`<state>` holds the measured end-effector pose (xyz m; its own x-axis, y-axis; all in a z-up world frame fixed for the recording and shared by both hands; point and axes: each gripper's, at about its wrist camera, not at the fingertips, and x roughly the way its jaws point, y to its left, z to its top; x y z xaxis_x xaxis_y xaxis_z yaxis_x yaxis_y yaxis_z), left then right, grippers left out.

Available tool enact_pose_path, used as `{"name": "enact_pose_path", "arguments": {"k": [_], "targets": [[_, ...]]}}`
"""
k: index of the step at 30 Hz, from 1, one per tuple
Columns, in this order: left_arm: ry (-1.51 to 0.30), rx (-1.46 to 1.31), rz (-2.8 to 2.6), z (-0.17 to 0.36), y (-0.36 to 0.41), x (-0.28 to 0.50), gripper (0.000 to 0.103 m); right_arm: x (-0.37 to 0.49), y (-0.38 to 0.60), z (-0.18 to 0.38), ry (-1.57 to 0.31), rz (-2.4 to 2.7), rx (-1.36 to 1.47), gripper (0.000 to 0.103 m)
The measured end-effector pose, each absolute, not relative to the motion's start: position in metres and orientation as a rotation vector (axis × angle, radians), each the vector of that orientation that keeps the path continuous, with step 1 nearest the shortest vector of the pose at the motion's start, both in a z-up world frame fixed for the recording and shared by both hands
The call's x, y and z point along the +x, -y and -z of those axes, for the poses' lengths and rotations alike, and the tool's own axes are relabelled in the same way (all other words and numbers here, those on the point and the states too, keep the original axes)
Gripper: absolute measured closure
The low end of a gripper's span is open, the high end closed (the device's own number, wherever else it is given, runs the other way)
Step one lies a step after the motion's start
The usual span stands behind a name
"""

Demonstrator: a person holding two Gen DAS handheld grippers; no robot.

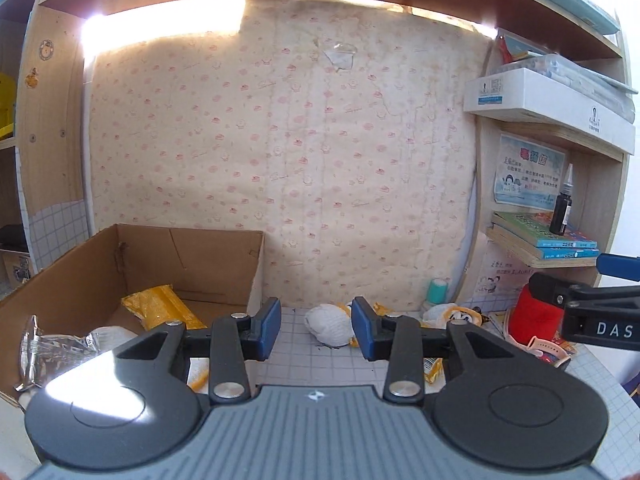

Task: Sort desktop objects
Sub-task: 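Raise both open tools away from the box, then move both tools toward the white gloves on the desk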

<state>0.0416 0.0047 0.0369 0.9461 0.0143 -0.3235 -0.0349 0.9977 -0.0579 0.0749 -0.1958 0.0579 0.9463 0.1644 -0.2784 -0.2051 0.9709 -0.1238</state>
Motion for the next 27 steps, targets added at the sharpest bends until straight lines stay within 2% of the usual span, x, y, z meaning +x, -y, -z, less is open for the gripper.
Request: {"name": "enact_pose_path", "arguments": {"k": [10,27], "targets": [[-0.376,-0.059,-0.023,-0.018,0.018,0.067,0.062,0.091,0.205,-0.01,-0.373,-0.253,-0.175,0.008],[-0.426,-0.09,-0.079,0.004,0.042,0.146,0.058,0.156,0.216,-0.005,-0.399,-0.21,-0.082,0.008]]}}
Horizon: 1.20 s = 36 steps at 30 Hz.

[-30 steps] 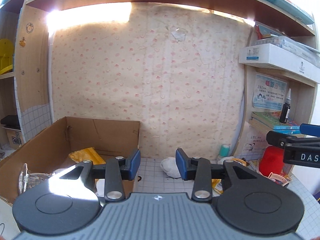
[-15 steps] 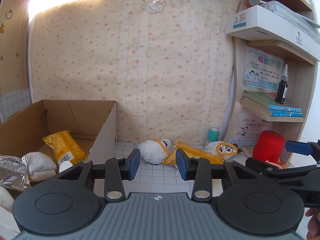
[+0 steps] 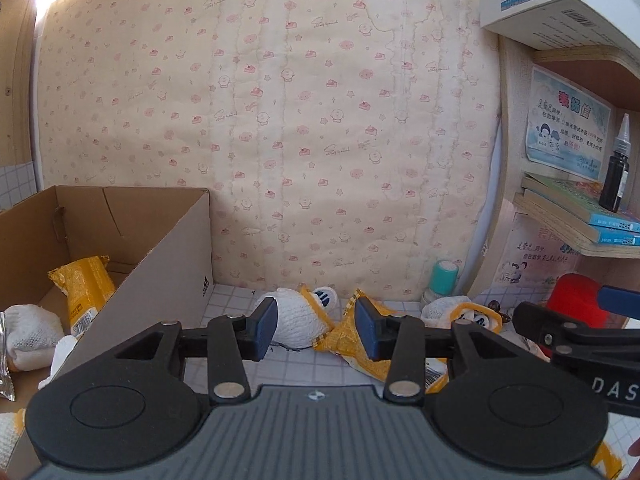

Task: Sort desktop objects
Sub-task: 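Move both tools toward the white gloves on the desk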

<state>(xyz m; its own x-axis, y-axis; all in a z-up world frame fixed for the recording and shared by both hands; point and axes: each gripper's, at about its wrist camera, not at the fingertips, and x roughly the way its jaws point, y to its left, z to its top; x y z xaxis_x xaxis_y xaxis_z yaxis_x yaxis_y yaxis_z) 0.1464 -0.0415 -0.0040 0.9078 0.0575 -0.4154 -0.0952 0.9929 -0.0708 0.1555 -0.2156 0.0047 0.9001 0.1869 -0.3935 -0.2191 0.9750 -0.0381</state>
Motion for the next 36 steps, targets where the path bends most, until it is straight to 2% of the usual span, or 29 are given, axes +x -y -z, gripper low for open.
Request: {"name": "enact_pose_path", "arguments": {"k": [21,28,32,36], "targets": [[-0.533,-0.088,-0.198,0.03,0.026,0.231,0.056,0.189,0.215,0.008,-0.432,-0.203,-0.074,0.008],[-0.554,-0.067,-0.248,0.034,0.018,0.245,0.042,0.2,0.21,0.013,-0.453,-0.201,-0.09,0.008],[-0.563,-0.054,-0.26,0.039,0.02,0.248,0.041,0.21,0.202,0.017,-0.471,-0.199,-0.104,0.008],[-0.55,-0.04,-0.27,0.043,0.021,0.246,0.033,0.224,0.192,0.02,-0.501,-0.181,-0.122,0.008]]}}
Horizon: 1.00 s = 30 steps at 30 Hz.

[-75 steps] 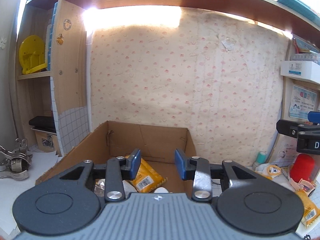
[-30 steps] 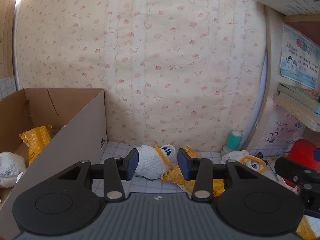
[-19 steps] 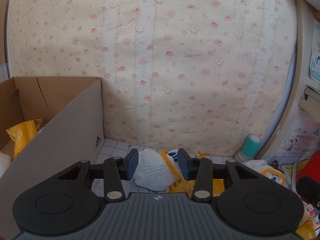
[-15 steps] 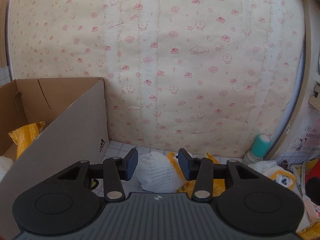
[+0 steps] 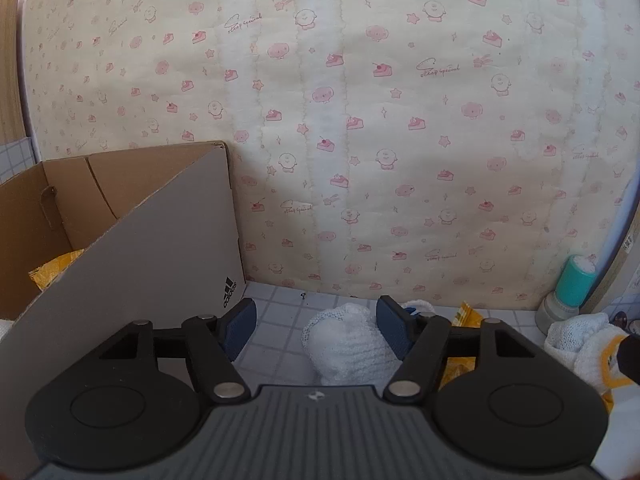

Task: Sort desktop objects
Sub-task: 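Move both tools toward the white gloves on the desk, then close the right gripper on a rolled glove while the left gripper closes on another glove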

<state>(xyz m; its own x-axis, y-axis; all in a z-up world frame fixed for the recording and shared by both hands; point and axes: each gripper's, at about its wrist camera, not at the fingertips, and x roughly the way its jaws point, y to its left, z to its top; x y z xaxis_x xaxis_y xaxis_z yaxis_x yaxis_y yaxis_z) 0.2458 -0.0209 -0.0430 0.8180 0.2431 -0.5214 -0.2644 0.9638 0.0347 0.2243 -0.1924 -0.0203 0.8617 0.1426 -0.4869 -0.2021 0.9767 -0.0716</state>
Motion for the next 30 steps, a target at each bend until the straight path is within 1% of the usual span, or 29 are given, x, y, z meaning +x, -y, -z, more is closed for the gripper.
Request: {"name": "enact_pose_path", "arguments": {"k": [9,11,12,13,14,15,16,17,18,20,23,27,30], "targets": [[-0.548,-0.032,-0.255,0.057,0.022,0.255,0.023,0.268,0.178,0.047,-0.636,-0.114,-0.153,0.008],[-0.543,-0.021,-0.255,0.06,0.025,0.255,0.022,0.274,0.174,0.053,-0.669,-0.126,-0.171,0.009],[-0.53,-0.014,-0.254,0.061,0.026,0.254,0.022,0.277,0.173,0.056,-0.687,-0.135,-0.169,0.011],[-0.523,-0.013,-0.247,0.063,0.026,0.254,0.023,0.279,0.174,0.058,-0.699,-0.149,-0.151,0.02],[-0.518,-0.02,-0.235,0.064,0.025,0.254,0.025,0.28,0.175,0.058,-0.706,-0.167,-0.123,0.028],[-0.518,-0.039,-0.212,0.065,0.022,0.254,0.034,0.28,0.177,0.059,-0.708,-0.178,-0.098,0.046],[-0.519,-0.06,-0.186,0.064,0.021,0.254,0.047,0.28,0.177,0.059,-0.707,-0.173,-0.095,0.046],[-0.517,-0.063,-0.163,0.063,0.022,0.254,0.053,0.279,0.177,0.059,-0.704,-0.175,-0.098,0.047],[-0.509,-0.05,-0.157,0.063,0.024,0.253,0.057,0.277,0.177,0.059,-0.702,-0.181,-0.099,0.048],[-0.494,-0.043,-0.143,0.063,0.025,0.251,0.06,0.274,0.178,0.056,-0.682,-0.18,-0.085,0.05],[-0.482,-0.056,-0.125,0.061,0.022,0.248,0.065,0.268,0.179,0.051,-0.646,-0.165,-0.096,0.05],[-0.432,-0.001,-0.118,0.055,0.03,0.235,0.074,0.261,0.182,0.04,-0.599,-0.181,-0.083,0.05],[-0.415,0.009,-0.11,0.053,0.034,0.225,0.075,0.252,0.184,0.031,-0.564,-0.196,-0.086,0.05]]}}
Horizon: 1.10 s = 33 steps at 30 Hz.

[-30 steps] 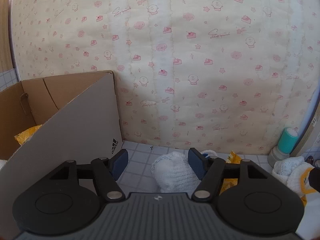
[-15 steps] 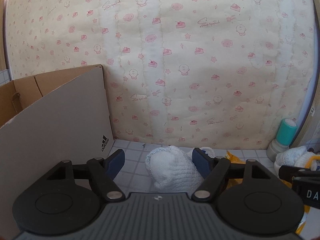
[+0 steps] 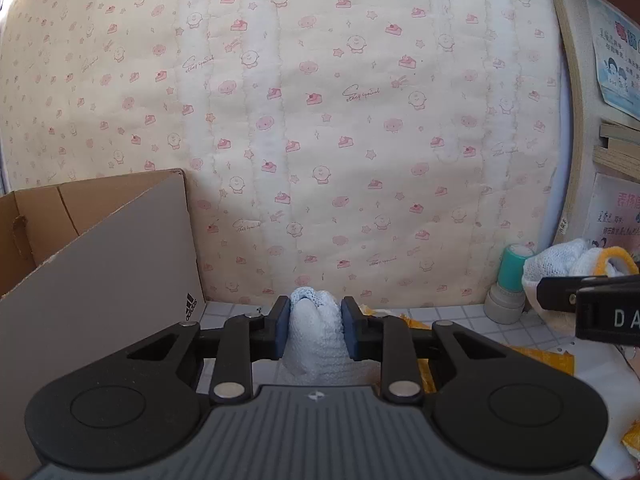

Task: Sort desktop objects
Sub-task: 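Close the right gripper on a rolled glove while the left gripper closes on another glove, then carry both held gloves over the cardboard box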

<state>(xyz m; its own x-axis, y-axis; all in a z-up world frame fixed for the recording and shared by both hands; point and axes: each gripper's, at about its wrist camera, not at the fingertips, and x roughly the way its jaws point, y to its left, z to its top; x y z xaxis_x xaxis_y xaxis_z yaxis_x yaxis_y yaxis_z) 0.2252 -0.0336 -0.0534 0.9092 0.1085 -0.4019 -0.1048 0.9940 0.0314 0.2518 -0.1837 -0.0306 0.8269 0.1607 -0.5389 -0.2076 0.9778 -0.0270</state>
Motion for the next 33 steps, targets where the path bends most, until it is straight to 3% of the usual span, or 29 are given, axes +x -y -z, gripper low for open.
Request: {"name": "enact_pose_path", "arguments": {"k": [33], "targets": [[-0.286,0.066,-0.08,-0.012,0.045,0.114,0.077,0.148,0.206,-0.022,-0.425,-0.233,-0.053,0.05]]}}
